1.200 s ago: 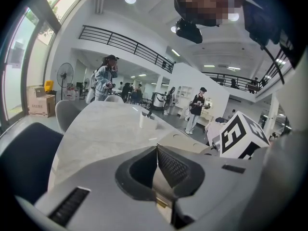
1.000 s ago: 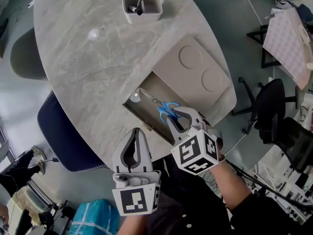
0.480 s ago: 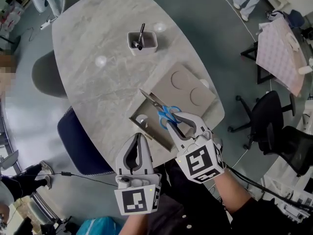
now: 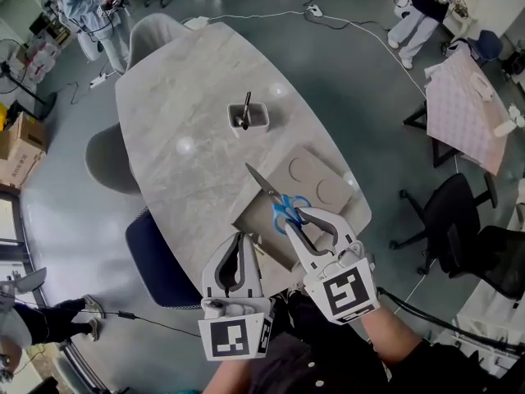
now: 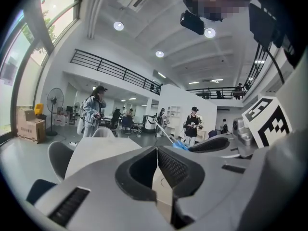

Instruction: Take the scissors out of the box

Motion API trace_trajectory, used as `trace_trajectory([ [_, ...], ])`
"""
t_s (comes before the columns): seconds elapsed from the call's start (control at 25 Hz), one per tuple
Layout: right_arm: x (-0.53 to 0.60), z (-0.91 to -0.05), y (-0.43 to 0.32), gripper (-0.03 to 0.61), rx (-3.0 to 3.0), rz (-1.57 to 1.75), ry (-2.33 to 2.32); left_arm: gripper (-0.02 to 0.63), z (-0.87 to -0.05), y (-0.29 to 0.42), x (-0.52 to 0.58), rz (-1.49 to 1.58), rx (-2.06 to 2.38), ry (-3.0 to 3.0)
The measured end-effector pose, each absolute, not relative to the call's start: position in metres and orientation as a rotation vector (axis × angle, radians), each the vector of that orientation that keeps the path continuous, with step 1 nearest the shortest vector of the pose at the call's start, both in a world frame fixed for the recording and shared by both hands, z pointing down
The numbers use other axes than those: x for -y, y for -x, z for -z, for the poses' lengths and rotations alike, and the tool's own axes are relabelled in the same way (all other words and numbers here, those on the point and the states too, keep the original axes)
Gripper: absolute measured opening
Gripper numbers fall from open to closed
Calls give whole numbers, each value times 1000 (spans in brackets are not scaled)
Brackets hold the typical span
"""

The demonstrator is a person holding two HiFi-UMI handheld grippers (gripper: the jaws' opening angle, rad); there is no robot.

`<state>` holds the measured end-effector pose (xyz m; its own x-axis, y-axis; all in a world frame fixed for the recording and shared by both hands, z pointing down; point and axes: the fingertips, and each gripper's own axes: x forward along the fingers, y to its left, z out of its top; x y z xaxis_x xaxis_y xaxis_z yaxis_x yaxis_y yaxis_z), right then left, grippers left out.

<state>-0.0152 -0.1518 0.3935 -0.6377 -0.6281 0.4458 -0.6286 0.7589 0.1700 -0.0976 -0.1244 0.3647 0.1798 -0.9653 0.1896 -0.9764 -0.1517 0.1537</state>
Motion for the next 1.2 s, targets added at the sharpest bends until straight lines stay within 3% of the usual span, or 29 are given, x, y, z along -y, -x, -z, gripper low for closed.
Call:
trace_trajectory([
  [1.2,128,-233,-6,75,2781,220,-1284,17,-224,109,106,171,2082,-2388],
])
